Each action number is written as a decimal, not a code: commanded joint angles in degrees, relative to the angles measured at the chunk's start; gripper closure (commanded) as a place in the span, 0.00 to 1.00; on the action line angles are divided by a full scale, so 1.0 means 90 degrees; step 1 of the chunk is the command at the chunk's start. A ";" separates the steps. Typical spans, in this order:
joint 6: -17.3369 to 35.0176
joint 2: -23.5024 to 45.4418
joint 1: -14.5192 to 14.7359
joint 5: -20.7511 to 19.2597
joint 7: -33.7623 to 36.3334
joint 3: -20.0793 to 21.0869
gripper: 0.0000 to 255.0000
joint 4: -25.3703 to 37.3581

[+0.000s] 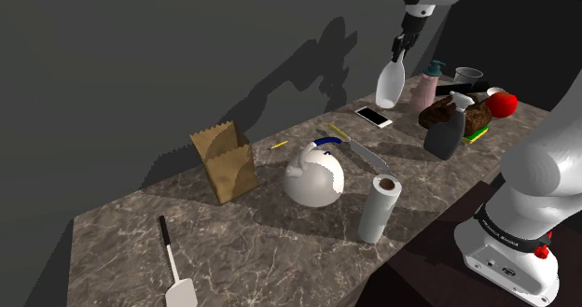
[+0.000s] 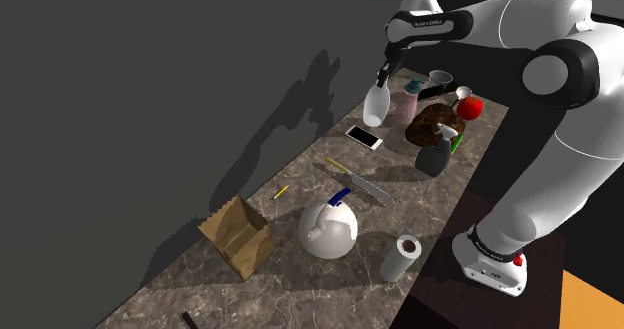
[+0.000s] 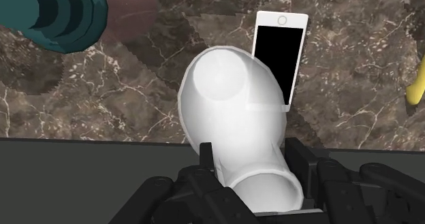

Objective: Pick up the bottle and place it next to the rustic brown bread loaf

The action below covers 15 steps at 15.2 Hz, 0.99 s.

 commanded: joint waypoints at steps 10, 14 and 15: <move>0.0333 0.0099 -0.0005 0.0034 -0.0047 0.0004 1.00 -0.0229; 0.0332 0.0098 -0.0005 0.0034 -0.0047 0.0004 0.00 -0.0229; 0.0332 0.0098 -0.0005 0.0034 -0.0047 0.0004 0.00 -0.0229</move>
